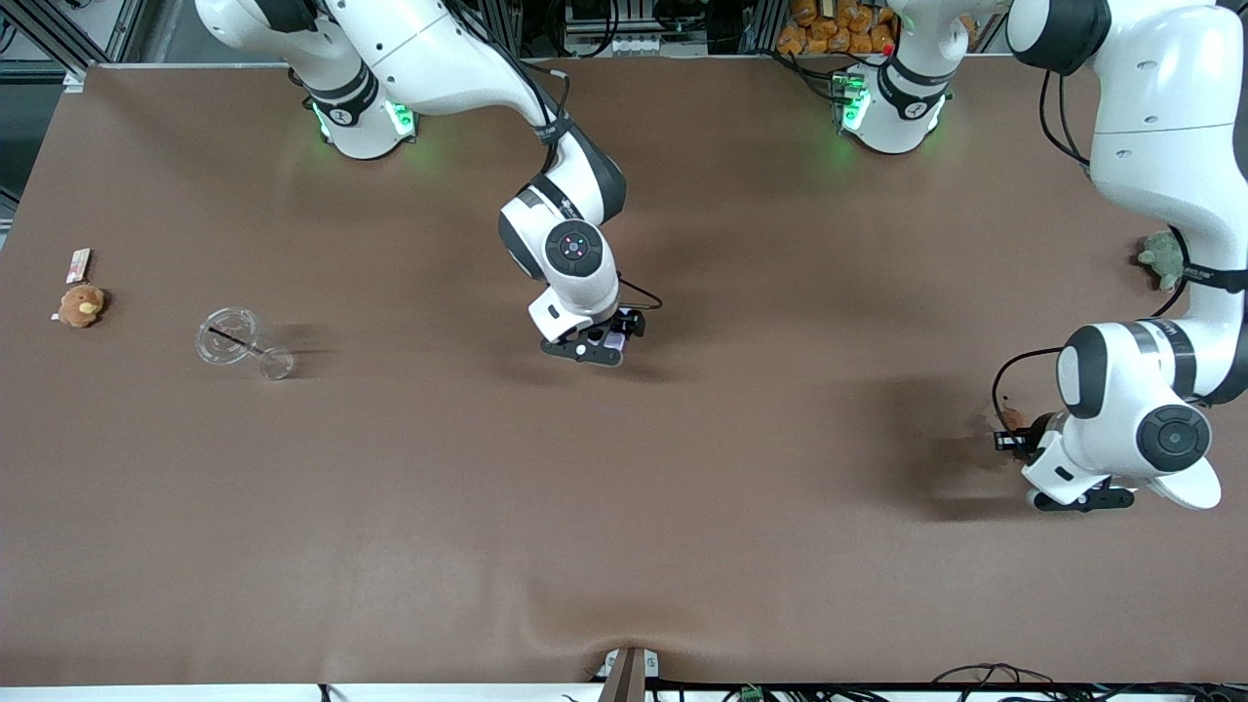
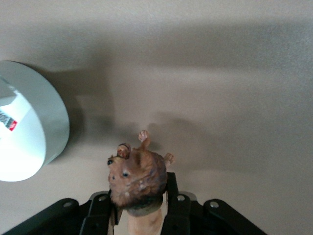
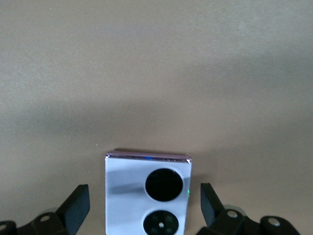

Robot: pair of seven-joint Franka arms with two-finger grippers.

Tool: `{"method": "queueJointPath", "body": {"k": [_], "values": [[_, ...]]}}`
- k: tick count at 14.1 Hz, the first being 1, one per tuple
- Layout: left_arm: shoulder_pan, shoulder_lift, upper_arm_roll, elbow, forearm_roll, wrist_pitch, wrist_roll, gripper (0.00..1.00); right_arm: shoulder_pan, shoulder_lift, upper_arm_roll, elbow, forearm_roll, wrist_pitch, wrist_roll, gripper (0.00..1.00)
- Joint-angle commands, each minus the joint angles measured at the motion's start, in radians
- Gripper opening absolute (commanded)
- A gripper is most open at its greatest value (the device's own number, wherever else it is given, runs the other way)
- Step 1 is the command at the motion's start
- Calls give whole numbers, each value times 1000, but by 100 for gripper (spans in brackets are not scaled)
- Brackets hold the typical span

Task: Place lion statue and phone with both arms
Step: 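Lower the lion beside the white lamp and open the left gripper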

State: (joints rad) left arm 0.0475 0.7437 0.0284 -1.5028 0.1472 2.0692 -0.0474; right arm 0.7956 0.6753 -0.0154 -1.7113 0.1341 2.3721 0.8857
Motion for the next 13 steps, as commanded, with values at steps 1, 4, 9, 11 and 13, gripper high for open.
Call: {"method": "queueJointPath", "body": {"k": [1,4,9,11,13], "values": [[-6,8,1,6,15,11,-11,59,14,0,-9,-53,9,94,10,100],[-8,3,1,6,21,12,8,100,19,0,-9,-62,9,113,12,100],[-20,-47,-1,12,23,-3,3,100,27,3,-9,-62,9,113,24,100],[-32,-107,-2,12,23,-44,-5,100,25,3,-9,-65,9,113,24,100],[-38,-180,-8,10,21,-92,-8,100,27,3,-9,-67,6,114,22,83]]}}
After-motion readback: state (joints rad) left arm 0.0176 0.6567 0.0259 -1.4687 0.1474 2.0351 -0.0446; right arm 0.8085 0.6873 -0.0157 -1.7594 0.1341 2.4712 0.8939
